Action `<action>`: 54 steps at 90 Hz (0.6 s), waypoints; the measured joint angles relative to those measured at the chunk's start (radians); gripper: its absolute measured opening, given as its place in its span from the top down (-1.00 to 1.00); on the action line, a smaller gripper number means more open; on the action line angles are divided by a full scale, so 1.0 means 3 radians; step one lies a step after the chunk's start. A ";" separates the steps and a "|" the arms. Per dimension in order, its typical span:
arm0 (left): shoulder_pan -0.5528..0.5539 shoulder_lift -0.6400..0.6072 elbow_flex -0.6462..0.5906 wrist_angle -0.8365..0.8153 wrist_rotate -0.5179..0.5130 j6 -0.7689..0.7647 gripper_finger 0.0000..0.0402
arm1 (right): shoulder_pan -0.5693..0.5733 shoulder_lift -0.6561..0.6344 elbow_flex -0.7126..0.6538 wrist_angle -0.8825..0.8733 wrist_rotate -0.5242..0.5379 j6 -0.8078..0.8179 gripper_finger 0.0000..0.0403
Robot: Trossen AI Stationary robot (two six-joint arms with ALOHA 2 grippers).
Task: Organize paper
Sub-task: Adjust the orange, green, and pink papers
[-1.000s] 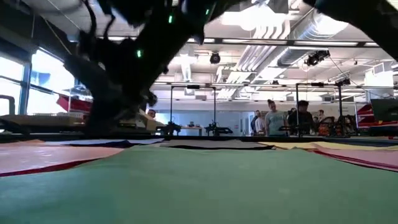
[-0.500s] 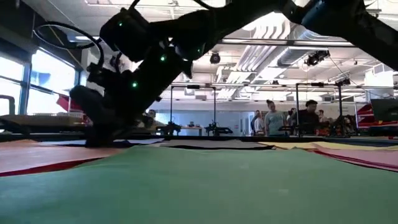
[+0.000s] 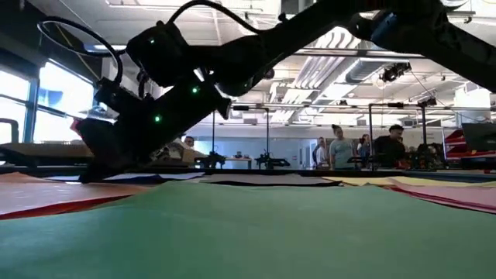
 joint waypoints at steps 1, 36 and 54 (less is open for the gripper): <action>0.0000 0.0000 0.0000 -0.0001 0.0000 -0.0004 1.00 | 0.0000 -0.0005 0.0000 0.0003 0.0000 -0.0001 1.00; -0.0002 0.0000 0.0000 0.0005 0.0022 -0.0016 1.00 | 0.0188 -0.0550 0.0005 -0.1822 -0.0035 0.0081 1.00; -0.0003 0.0000 0.0000 0.0006 0.0007 -0.0014 1.00 | 0.0393 -0.0598 0.0004 -0.2271 -0.0658 -0.0208 1.00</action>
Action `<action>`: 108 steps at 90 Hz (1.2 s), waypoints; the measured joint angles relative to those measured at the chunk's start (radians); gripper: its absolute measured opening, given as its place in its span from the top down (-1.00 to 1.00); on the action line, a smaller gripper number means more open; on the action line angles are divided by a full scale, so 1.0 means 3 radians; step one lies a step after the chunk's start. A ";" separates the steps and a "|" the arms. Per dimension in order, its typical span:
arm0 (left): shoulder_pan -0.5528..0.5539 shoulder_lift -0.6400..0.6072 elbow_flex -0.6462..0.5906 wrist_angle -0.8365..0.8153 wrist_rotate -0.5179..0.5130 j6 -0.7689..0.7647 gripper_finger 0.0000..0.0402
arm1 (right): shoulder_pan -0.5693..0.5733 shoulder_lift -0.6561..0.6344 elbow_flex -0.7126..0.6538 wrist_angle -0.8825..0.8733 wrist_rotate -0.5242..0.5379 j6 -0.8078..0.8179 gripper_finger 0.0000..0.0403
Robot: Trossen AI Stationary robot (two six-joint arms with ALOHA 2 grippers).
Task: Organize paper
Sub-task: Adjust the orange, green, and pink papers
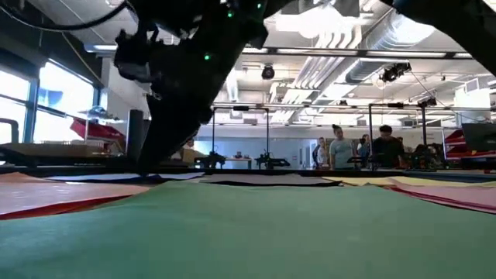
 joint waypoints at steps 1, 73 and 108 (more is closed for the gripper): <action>0.0000 0.0000 0.0000 0.0000 -0.0002 0.0000 1.00 | 0.0012 0.0005 0.0000 -0.0008 -0.0007 -0.0016 1.00; 0.0003 0.0003 -0.0001 0.0001 0.0023 0.0042 1.00 | 0.0063 0.0190 -0.0001 0.0537 0.1058 -0.0486 1.00; 0.0001 0.0004 -0.0001 0.0001 0.0020 0.0032 1.00 | -0.0195 0.0116 -0.0001 0.0274 0.1329 0.0611 1.00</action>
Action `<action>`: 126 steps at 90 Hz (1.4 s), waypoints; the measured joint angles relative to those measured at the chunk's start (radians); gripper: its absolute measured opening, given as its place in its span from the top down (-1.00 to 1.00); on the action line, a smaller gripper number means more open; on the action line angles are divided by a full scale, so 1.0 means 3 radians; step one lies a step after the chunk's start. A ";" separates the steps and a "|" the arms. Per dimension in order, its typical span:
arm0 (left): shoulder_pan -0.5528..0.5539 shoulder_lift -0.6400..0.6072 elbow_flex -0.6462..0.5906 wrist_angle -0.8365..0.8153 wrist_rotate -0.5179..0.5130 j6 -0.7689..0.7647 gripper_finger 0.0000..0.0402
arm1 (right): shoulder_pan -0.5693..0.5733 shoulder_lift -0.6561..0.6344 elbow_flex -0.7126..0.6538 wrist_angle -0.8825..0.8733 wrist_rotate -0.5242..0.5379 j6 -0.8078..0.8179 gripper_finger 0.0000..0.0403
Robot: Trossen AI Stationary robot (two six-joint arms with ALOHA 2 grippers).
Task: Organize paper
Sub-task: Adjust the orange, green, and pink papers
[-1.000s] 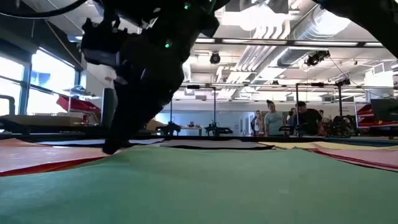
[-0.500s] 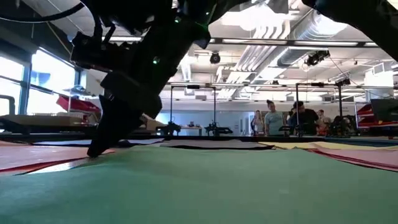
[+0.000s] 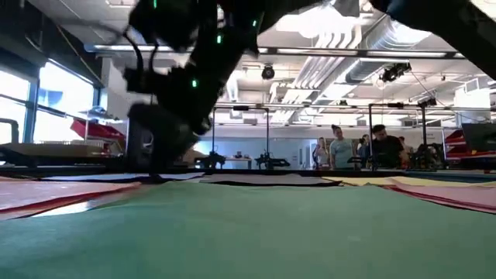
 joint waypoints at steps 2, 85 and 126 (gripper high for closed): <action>0.0000 0.0000 0.0000 0.0001 0.0001 0.0000 1.00 | -0.0016 0.0016 0.0000 -0.0005 0.0001 0.0034 1.00; 0.0000 0.0000 0.0000 0.0000 -0.0013 0.0052 1.00 | -0.0109 0.0151 0.0003 0.1367 -0.0667 -0.0514 1.00; 0.0001 0.0003 0.0001 0.0024 -0.0015 0.0060 1.00 | -0.0259 0.0315 0.0010 0.1083 -0.1107 -0.0526 1.00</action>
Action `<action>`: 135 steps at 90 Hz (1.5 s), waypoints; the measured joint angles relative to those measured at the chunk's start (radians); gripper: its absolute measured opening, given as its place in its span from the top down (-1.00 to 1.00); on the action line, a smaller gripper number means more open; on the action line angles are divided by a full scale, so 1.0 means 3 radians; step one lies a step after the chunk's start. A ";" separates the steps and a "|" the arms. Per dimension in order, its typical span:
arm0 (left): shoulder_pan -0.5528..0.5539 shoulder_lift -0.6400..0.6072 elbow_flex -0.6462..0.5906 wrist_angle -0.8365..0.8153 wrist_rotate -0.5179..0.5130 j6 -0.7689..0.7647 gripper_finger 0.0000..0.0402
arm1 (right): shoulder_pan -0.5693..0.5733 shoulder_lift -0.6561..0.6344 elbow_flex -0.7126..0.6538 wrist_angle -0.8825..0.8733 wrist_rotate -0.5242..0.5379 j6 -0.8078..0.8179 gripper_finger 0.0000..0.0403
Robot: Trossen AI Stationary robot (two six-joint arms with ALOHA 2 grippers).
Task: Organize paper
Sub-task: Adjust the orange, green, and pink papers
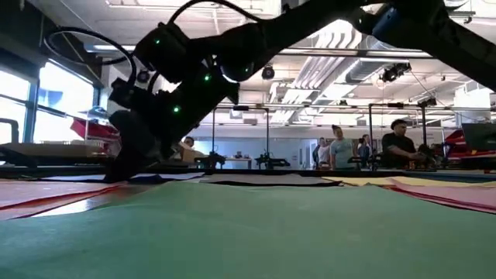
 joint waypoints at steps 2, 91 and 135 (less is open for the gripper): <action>0.0000 0.0000 0.0000 -0.0001 0.0011 0.0000 1.00 | 0.0012 0.0000 0.0001 -0.0033 0.0009 -0.0027 1.00; 0.0048 0.0004 0.0553 -0.0756 -0.0097 -0.0102 1.00 | 0.0555 -0.0549 -0.0020 -0.1101 0.0342 -0.0040 1.00; 0.0735 -0.0014 0.0551 -0.2016 0.1009 0.1174 1.00 | 0.0946 -0.0364 -0.0009 -0.1085 0.0048 0.0174 1.00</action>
